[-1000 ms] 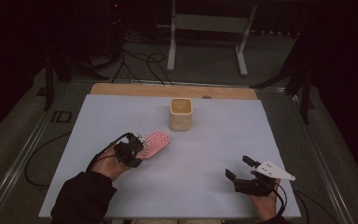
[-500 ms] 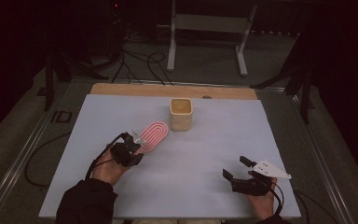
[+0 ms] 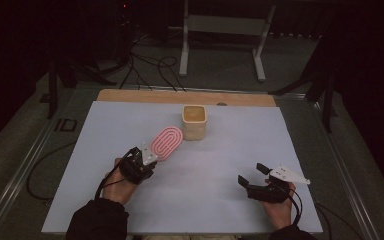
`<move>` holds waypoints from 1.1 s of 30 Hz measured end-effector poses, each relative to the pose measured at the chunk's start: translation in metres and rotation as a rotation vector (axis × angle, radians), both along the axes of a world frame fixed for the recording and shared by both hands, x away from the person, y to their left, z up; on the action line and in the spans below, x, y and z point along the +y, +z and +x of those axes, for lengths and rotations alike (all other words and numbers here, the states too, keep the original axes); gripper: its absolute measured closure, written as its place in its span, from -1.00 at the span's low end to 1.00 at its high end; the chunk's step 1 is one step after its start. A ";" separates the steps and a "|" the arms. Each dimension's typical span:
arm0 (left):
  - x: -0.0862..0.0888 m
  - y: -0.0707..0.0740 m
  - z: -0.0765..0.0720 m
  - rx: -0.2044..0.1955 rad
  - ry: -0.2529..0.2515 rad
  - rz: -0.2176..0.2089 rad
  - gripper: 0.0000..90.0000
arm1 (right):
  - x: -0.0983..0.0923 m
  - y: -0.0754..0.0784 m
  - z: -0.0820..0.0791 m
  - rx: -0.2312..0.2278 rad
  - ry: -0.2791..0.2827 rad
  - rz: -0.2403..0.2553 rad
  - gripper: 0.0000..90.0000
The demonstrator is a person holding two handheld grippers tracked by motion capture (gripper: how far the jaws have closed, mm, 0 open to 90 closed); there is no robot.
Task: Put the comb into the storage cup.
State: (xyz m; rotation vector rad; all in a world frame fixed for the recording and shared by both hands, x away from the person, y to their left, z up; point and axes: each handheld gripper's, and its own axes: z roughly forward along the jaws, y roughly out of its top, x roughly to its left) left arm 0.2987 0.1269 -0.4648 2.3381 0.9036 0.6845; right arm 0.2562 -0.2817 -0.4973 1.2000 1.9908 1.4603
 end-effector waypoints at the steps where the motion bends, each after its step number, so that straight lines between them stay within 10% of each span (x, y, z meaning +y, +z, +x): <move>1: 0.000 0.000 0.000 0.000 0.000 0.000 0.56 | 0.001 0.000 0.000 0.004 -0.003 -0.001 -0.80; 33: -0.030 -0.002 -0.014 -0.145 -0.021 -0.096 0.56 | 0.039 0.033 0.020 0.065 0.062 0.040 -0.84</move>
